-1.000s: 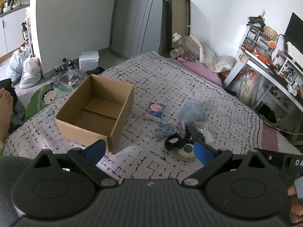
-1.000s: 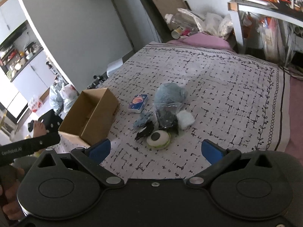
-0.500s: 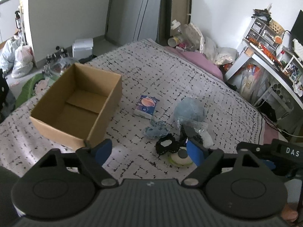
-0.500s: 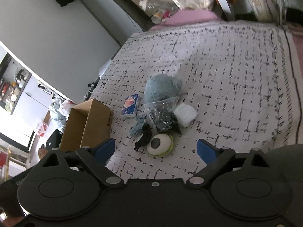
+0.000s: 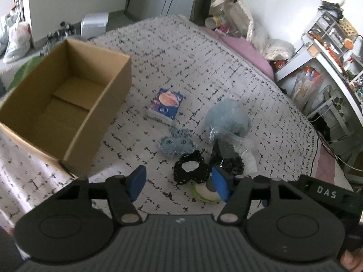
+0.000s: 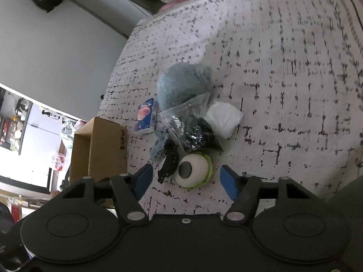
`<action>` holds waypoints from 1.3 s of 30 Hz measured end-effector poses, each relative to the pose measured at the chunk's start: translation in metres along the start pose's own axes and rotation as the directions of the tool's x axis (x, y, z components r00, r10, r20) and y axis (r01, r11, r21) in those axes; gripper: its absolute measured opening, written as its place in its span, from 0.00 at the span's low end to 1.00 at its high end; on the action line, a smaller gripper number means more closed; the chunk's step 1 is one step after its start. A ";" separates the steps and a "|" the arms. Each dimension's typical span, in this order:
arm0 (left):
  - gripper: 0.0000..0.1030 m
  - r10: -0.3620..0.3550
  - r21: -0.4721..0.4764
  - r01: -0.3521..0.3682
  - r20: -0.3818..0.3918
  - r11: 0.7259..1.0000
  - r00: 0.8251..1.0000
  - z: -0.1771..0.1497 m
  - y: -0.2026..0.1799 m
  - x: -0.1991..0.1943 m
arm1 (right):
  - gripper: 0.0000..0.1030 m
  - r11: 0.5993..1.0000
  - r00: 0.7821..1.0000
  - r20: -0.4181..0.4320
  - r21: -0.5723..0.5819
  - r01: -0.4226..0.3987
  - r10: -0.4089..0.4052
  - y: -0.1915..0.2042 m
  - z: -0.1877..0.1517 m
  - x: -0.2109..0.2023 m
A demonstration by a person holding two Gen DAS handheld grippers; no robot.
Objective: Organize soft objects
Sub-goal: 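Grasp the black plush with the left tool while the right tool grasps the round burger plush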
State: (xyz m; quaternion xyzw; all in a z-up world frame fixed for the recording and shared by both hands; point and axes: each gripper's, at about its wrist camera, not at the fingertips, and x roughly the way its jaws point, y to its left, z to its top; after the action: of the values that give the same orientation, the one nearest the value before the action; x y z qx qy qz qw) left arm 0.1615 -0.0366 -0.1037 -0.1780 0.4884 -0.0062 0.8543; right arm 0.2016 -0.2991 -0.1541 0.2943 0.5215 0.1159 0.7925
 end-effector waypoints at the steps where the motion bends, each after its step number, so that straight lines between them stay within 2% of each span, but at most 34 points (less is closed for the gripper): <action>1: 0.60 -0.001 -0.008 0.001 -0.012 1.000 1.000 0.001 0.000 0.005 | 0.59 1.000 1.000 -0.009 0.019 -0.005 0.005 -0.003 0.001 0.005; 6: 0.58 -0.024 -0.053 0.019 -0.082 0.998 0.996 0.005 -0.001 0.033 | 0.49 0.996 0.998 -0.061 0.093 -0.010 0.016 -0.018 0.004 0.029; 17: 0.57 -0.034 -0.136 0.013 -0.160 0.991 0.987 0.009 0.000 0.083 | 0.49 0.983 0.991 -0.114 0.179 -0.046 0.067 -0.031 0.013 0.057; 26: 0.57 -0.036 -0.183 -0.001 -0.197 0.983 0.980 0.005 0.004 0.111 | 0.49 0.975 0.988 -0.141 0.220 -0.038 0.070 -0.037 0.020 0.078; 28: 0.40 -0.039 -0.204 0.001 -0.183 0.979 0.982 0.004 0.004 0.112 | 0.49 0.974 0.987 -0.141 0.221 -0.045 0.078 -0.037 0.020 0.080; 30: 0.31 -0.054 -0.220 0.014 -0.178 0.975 0.983 0.004 0.004 0.111 | 0.49 0.974 0.986 -0.143 0.219 -0.053 0.086 -0.037 0.019 0.081; 35: 0.26 -0.064 -0.273 0.018 -0.160 0.962 0.985 0.000 0.009 0.106 | 0.46 0.974 0.984 -0.148 0.216 -0.067 0.101 -0.035 0.018 0.084; 37: 0.26 -0.053 -0.267 0.010 -0.155 0.964 0.987 -0.001 0.009 0.103 | 0.32 0.973 0.982 -0.157 0.220 -0.065 0.101 -0.035 0.017 0.086; 39: 0.26 -0.039 -0.254 -0.001 -0.152 0.967 0.988 -0.003 0.010 0.099 | 0.25 0.972 0.981 -0.161 0.226 -0.070 0.108 -0.036 0.016 0.085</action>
State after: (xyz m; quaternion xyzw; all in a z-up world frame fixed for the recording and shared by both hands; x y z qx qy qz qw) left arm 0.2090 -0.0466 -0.1910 -0.2891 0.5485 0.0342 0.7838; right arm 0.2484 -0.2913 -0.2350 0.3921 0.5839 0.1184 0.7010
